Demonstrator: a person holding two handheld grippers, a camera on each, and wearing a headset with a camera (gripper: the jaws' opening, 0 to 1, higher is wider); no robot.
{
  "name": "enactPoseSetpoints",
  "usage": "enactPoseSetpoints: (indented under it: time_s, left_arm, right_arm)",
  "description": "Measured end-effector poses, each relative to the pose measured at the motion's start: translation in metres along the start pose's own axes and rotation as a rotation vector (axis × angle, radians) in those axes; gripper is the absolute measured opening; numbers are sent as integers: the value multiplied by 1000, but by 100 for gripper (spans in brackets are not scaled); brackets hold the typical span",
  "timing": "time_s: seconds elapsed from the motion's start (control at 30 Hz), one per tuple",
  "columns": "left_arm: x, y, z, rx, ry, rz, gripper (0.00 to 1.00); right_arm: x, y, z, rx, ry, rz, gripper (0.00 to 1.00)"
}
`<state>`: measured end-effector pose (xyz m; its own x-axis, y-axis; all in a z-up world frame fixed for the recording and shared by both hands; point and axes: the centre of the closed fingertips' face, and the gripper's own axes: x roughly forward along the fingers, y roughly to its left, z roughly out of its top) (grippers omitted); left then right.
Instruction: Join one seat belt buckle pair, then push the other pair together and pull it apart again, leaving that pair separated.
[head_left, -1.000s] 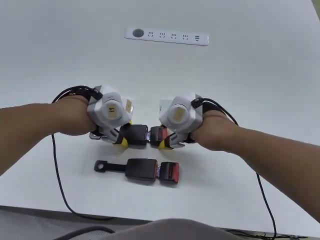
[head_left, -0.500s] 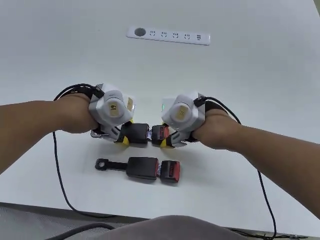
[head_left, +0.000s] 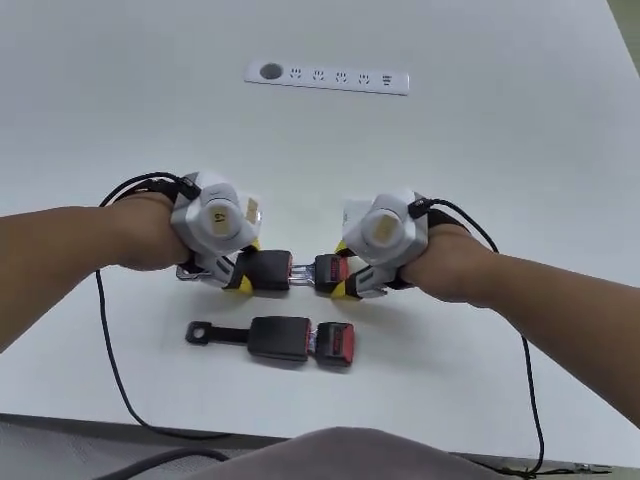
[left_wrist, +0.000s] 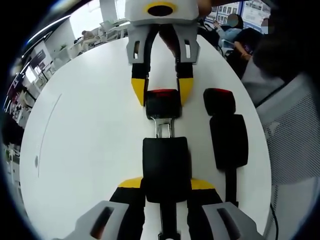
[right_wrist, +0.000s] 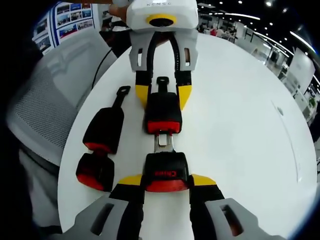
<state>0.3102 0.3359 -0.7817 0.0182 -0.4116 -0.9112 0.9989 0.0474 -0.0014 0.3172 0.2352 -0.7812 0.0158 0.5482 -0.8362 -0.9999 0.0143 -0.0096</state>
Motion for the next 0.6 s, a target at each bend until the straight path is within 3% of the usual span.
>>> enactPoseSetpoints:
  time_s: [0.23,0.6]
  left_arm:
    - [-1,-1,2,4,12,-4,33]
    - [-3,-3,2,-22,0,16,33]
  right_arm:
    - [-13,-5,-31,39,5,-24,32]
    - [-55,5,-88,92,24,-51,32]
